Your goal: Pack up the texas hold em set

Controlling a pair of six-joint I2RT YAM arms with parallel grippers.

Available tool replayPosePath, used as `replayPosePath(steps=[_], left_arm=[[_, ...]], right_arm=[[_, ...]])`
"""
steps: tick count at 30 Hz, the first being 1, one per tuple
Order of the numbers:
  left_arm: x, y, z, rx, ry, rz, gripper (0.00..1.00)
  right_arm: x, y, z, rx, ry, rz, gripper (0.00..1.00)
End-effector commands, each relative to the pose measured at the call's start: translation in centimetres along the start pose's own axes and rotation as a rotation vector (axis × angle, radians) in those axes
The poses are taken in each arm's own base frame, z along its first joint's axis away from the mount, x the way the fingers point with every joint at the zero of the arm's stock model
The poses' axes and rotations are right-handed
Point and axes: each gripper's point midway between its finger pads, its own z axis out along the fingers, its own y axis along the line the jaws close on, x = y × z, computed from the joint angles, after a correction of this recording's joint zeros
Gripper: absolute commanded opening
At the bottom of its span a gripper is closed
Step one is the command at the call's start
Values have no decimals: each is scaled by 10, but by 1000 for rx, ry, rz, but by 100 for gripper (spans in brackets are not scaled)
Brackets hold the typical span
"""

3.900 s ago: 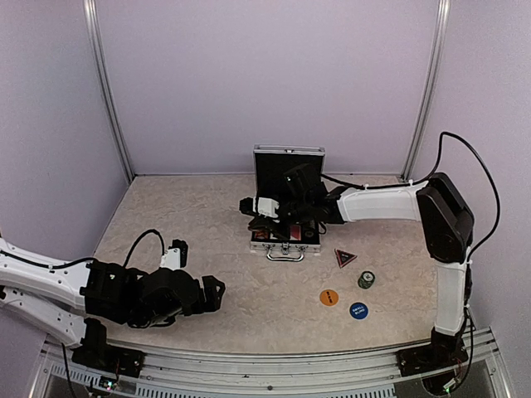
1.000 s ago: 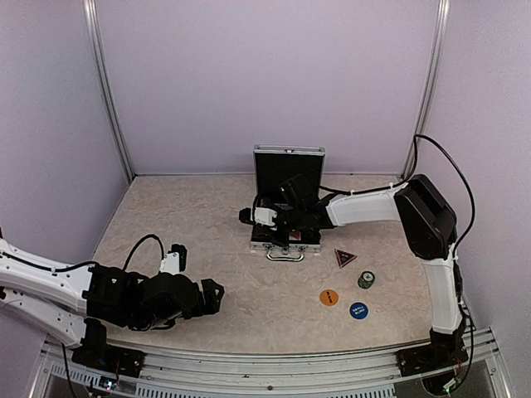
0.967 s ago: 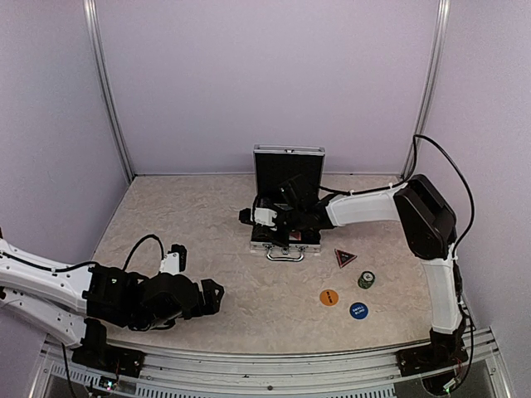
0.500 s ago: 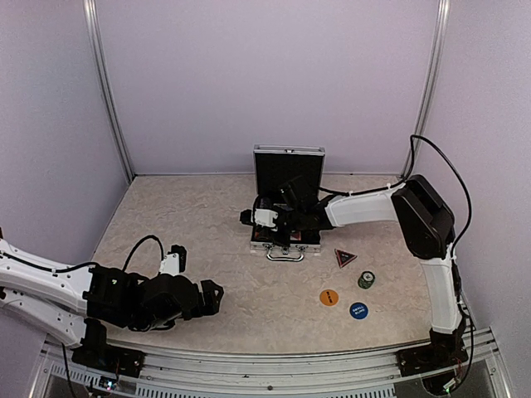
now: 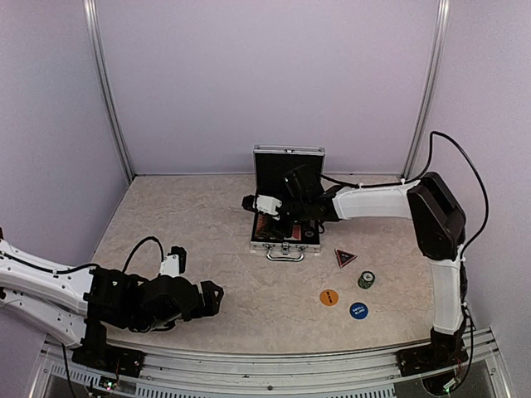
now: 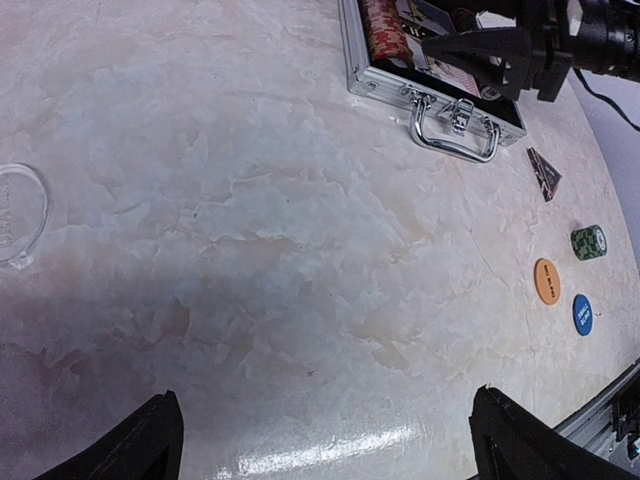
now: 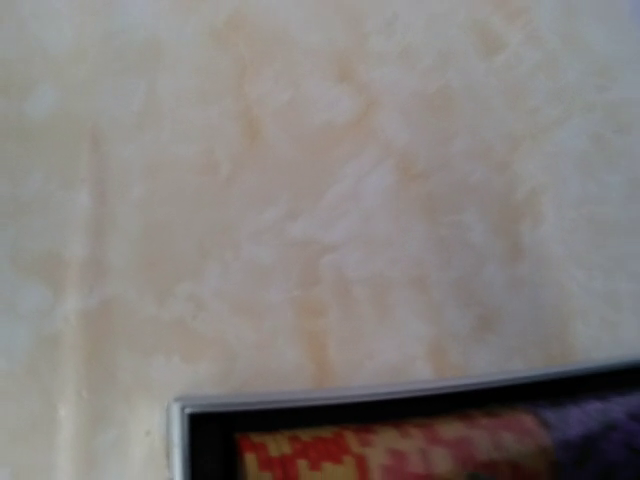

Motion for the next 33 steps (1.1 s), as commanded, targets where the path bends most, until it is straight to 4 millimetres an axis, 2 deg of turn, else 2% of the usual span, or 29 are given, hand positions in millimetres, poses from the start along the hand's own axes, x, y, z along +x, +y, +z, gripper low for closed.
replayPosePath(steps=[1,4,5,6,7,10,14,19,21,23,25,28,33], left_arm=[[1,-3,1,23,-8,1,99],[0,-5,2,28,-13,12,99],[0,-6,2,26,-14,18,99],[0,-6,3,26,-16,23,99],[0,-7,4,25,-17,29,99],[0,-11,6,32,-21,44,99],[-5,-22,8,52,-36,58,99],[-8,-43,14,72,-45,79,99],[-7,-51,16,84,-37,80,99],[-5,-57,18,85,-29,86,99],[-3,-62,18,85,-24,92,99],[-2,-68,17,86,-13,99,99],[-15,-73,14,57,-20,166,99]], right_arm=[[-46,-32,-52,87,-70,61,69],[-46,-39,-72,139,-47,144,77],[-44,-41,-79,162,-37,177,91],[-43,-43,-89,186,-35,211,98],[-45,-45,-101,215,-42,250,100],[-37,-43,-125,267,-41,348,100],[-8,-43,-154,374,-30,594,100],[24,-28,-185,397,-52,891,100],[32,-22,-194,371,-59,981,96],[47,-13,-200,356,-19,1082,91],[59,-4,-203,324,36,1133,90],[81,10,-206,313,151,1183,99],[103,33,-219,333,231,1260,100]])
